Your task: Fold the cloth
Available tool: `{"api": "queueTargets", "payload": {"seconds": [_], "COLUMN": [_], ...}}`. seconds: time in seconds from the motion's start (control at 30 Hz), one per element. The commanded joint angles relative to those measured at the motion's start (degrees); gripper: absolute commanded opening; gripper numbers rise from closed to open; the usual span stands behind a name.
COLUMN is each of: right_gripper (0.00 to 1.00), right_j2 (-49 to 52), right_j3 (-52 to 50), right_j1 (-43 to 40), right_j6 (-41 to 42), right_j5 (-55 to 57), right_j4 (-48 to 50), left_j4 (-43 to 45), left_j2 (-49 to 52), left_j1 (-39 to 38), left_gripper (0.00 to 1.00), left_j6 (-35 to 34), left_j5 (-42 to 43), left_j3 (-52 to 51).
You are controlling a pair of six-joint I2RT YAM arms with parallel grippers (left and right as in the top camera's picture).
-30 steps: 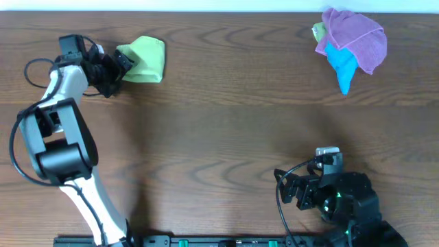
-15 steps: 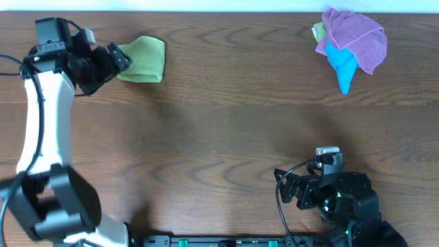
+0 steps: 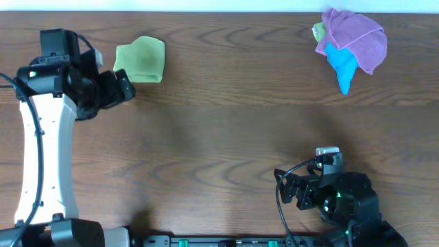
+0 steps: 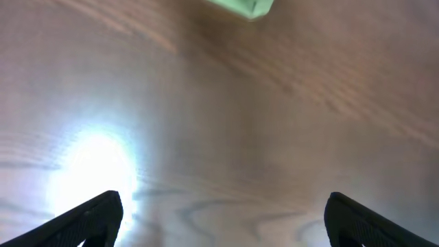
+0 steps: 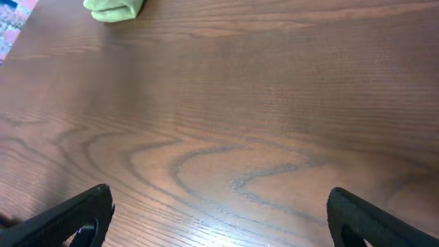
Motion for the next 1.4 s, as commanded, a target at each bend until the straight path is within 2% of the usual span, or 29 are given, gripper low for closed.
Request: {"api": "queueTargets", "payload": {"seconds": [0.0,0.3,0.53,0.73,0.93,1.37], "right_gripper": [0.99,0.99,0.99,0.99,0.99,0.99], "right_j2": [-0.3,-0.3,-0.3,-0.3,-0.3,-0.3], "right_j3": [-0.1,-0.1,-0.1,-0.1,-0.1,-0.1], "right_j1": [-0.6,-0.6,-0.6,-0.6,-0.6,-0.6], "right_j6": [1.0,1.0,1.0,1.0,1.0,1.0], "right_j5": [0.0,0.0,0.0,0.0,0.0,0.0], "right_j4": [0.1,0.1,0.1,0.1,0.1,0.1], "left_j4": [-1.6,1.4,17.7,31.8,40.8,42.5], "left_j2": [-0.5,-0.7,-8.7,-22.5,-37.7,-70.9], "left_j1": [-1.0,-5.1,-6.1,-6.1,-6.1,-6.1], "left_gripper": [0.95,0.95,0.95,0.95,0.95,0.95], "left_j6": [6.6,8.4,8.2,8.3,8.9,14.7], "left_j5": [0.6,0.9,3.1,1.5,-4.0,-7.6], "left_j3": [0.4,-5.5,-21.0,-35.5,-47.8,-70.8]}}
